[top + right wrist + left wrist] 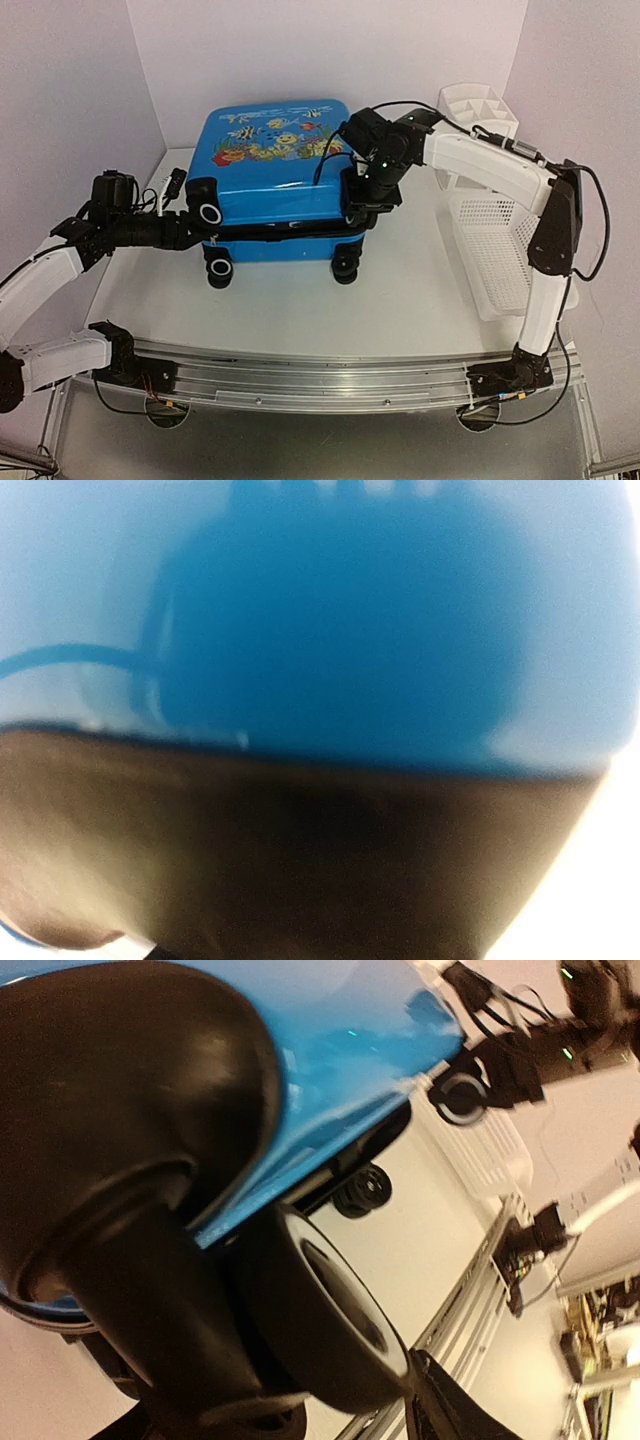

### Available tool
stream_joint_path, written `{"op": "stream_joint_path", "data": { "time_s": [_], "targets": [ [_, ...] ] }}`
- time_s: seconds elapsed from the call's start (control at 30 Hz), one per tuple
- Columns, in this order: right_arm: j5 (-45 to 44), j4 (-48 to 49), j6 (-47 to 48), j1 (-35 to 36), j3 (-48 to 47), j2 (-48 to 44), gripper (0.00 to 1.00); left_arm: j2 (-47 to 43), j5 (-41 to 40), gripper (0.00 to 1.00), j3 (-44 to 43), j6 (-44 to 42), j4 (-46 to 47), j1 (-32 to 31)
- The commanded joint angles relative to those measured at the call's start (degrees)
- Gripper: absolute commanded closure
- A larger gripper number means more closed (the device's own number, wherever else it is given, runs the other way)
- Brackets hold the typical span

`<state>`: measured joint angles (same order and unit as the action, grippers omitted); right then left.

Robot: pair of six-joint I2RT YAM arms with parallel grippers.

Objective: Open, take out, and arrange the luggage

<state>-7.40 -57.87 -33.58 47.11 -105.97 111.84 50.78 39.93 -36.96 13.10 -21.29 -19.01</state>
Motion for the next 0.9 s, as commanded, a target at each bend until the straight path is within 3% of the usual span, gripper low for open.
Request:
{"op": "stream_joint_path", "data": {
  "time_s": [0.0, 0.23, 0.43, 0.57, 0.7, 0.87],
  "targets": [
    [-1.34, 8.45, 0.28, -3.99, 1.06, -5.17, 1.0, -1.16, 15.15, 0.24, -12.36, -24.25, 4.78, -2.55],
    [1.26, 8.71, 6.55, -9.15, 3.91, -5.9, 1.0, -0.21, 16.34, 0.02, -22.09, -40.42, -13.5, -1.84],
    [5.04, 8.93, 13.83, -11.81, 9.0, -8.47, 1.0, -0.06, 15.77, 0.01, -26.29, -47.7, -24.36, -1.86],
    [6.91, 8.92, 17.1, -13.26, 14.77, -13.03, 1.0, 0.78, 6.48, 0.03, -26.8, -40.8, -15.88, -1.47],
    [6.9, 8.88, 18.01, -16.66, 19.73, -16.29, 1.0, 7.06, -5.82, 0.14, -29.24, -37.89, -9.26, 0.98],
    [9.25, 8.64, 20.37, -20.98, 17.12, -13.92, 1.0, 19.23, -6.75, 0.19, -37.23, -36.78, -7.92, 7.52]
  ]
}}
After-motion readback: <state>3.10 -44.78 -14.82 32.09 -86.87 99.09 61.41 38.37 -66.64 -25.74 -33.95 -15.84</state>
